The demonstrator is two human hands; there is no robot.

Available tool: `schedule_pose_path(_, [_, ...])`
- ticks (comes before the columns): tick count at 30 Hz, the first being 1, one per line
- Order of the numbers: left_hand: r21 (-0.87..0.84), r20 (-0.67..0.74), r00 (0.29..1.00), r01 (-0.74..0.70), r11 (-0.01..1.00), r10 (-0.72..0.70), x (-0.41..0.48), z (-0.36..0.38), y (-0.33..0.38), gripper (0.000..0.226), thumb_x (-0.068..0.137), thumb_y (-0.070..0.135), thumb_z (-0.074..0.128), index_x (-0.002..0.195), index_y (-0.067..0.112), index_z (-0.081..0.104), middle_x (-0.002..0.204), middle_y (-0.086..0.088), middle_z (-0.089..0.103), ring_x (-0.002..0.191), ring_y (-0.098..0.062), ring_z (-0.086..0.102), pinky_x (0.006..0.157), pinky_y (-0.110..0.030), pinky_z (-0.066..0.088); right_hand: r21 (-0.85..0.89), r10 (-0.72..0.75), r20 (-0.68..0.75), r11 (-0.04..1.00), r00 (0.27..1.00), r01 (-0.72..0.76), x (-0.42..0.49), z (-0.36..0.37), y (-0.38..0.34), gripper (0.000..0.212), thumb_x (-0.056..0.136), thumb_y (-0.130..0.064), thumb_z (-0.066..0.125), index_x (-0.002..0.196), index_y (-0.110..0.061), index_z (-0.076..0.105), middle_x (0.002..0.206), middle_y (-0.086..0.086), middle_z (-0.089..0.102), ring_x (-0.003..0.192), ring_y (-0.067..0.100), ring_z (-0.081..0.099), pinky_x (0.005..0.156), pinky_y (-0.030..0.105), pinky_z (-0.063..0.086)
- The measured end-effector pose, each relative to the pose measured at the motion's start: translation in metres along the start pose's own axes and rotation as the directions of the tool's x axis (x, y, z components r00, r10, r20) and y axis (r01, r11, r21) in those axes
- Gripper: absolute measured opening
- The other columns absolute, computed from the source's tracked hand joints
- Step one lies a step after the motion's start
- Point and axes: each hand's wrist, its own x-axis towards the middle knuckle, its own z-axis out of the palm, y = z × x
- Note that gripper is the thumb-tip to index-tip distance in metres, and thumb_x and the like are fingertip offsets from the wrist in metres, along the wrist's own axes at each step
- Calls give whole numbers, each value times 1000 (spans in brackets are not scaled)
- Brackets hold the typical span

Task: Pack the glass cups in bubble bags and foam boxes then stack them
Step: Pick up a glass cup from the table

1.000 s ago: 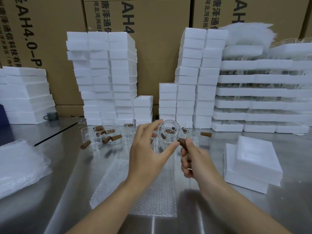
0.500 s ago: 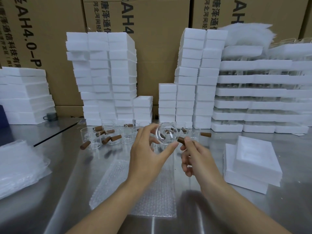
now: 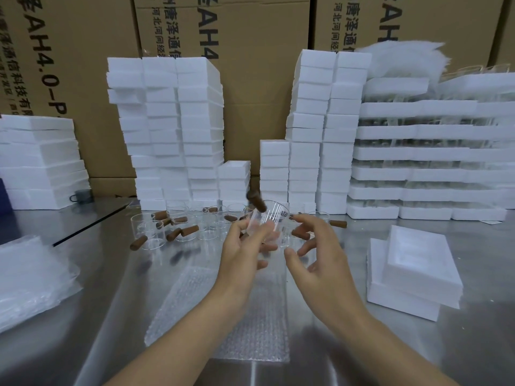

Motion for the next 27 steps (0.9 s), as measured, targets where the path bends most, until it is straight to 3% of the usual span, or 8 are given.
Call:
schedule_pose_path(6, [-261,161,974,196,945,-157,-10,3,3,67,84,60,57,131,13,63,119,-11,80,91,-16,73,90,-41,51,-77,-38,28,996,999,40,-1,3,8,60,87,-54,68,141,-50,43,125,-28,48,106,3,59,78,17,48])
schedule_pose_path(10, [-337,229,954,262,904,-192,-12,5,-2,55,96,59,45,97,21,84,121,-15,79,88,-14,78,91,-42,51,-70,-49,-2,996,999,49,1,4,8,61,82,-56,69,137,-51,46,124,-29,47,104,0,61,78,17,49])
schedule_pose_path(13, [-330,242,948,279,902,-205,-12,6,-7,61,97,61,41,94,19,85,117,-12,80,90,-14,77,96,-44,49,-51,-77,-32,996,997,75,2,3,7,58,82,-52,70,133,-59,44,125,-30,46,104,-1,62,77,11,49])
schedule_pose_path(19, [-290,204,952,281,915,-227,-11,8,-8,60,99,67,44,120,21,77,115,-8,81,88,-14,76,87,-40,51,-78,-101,-54,992,993,97,2,3,10,64,85,-36,79,133,-58,44,127,-31,44,102,5,61,69,22,52])
schedule_pose_path(21, [-272,168,962,255,928,-215,-11,8,-8,54,95,71,55,116,27,79,110,-2,81,84,-12,74,79,-37,52,-98,-103,-65,991,993,96,2,1,11,61,86,-40,79,135,-53,46,127,-32,43,101,7,60,68,20,51])
schedule_pose_path(24, [-211,175,968,216,953,-181,-9,8,-9,37,86,69,72,92,35,84,100,-2,76,81,-9,73,80,-38,52,-109,-98,-62,990,993,91,3,0,12,60,88,-43,76,140,-48,47,127,-32,42,101,7,59,69,19,51])
schedule_pose_path(27, [-191,181,963,233,953,-200,-11,8,-9,43,89,67,73,108,30,80,111,1,80,88,-8,76,84,-38,51,-120,-98,-62,989,993,90,3,1,12,62,87,-52,70,144,-47,44,128,-33,41,104,6,58,68,20,52])
